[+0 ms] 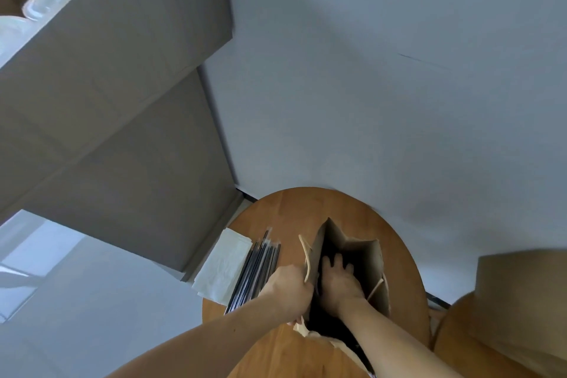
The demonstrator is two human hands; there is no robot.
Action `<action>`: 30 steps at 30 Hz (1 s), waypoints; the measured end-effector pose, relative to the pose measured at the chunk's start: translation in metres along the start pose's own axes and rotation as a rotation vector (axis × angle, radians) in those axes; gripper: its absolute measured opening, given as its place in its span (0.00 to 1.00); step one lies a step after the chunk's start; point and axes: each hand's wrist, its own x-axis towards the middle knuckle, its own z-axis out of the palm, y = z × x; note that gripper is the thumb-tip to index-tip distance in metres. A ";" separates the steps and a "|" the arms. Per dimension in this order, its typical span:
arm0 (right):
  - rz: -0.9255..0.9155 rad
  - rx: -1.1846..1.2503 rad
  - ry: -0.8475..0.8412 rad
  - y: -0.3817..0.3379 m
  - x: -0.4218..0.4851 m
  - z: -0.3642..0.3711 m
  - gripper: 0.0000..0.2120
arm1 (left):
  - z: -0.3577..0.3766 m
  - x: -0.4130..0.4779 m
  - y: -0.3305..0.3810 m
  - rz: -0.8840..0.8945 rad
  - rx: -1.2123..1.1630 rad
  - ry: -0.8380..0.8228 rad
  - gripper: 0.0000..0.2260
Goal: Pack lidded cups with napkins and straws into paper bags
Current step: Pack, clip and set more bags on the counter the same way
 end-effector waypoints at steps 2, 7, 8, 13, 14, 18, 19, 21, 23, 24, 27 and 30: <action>0.000 -0.007 -0.001 -0.003 0.001 0.007 0.30 | -0.002 -0.001 -0.003 -0.004 0.000 -0.014 0.10; 0.000 -0.018 0.016 -0.008 0.003 0.016 0.29 | -0.004 0.001 -0.006 -0.022 -0.019 -0.037 0.09; 0.000 -0.020 0.016 -0.009 0.004 0.016 0.29 | -0.004 0.002 -0.006 -0.014 -0.023 -0.030 0.10; 0.017 -0.013 -0.031 -0.006 0.000 0.017 0.30 | -0.003 0.003 -0.009 0.004 -0.007 -0.004 0.09; 0.016 -0.012 -0.027 -0.005 0.000 0.018 0.30 | -0.002 0.003 -0.009 0.006 -0.011 -0.004 0.09; 0.015 -0.013 -0.034 -0.005 -0.003 0.011 0.30 | 0.001 0.003 -0.011 0.019 -0.010 0.004 0.10; 0.024 0.006 -0.045 -0.006 -0.007 0.005 0.30 | 0.002 0.002 -0.011 0.023 -0.001 0.008 0.10; 0.013 0.040 -0.048 -0.007 -0.016 -0.009 0.29 | 0.002 0.000 -0.009 0.023 0.000 0.018 0.10; -0.037 0.037 -0.053 -0.006 -0.031 -0.032 0.24 | 0.000 -0.002 -0.006 0.023 0.008 0.027 0.10; -0.075 0.041 -0.048 -0.004 -0.040 -0.045 0.18 | -0.001 -0.003 -0.005 0.031 0.024 0.024 0.11; -0.168 0.036 0.038 0.006 -0.072 -0.088 0.08 | -0.008 -0.006 0.001 0.114 0.099 -0.061 0.14; -0.199 0.063 0.173 0.018 -0.099 -0.128 0.09 | -0.020 -0.010 0.005 0.193 0.165 -0.197 0.21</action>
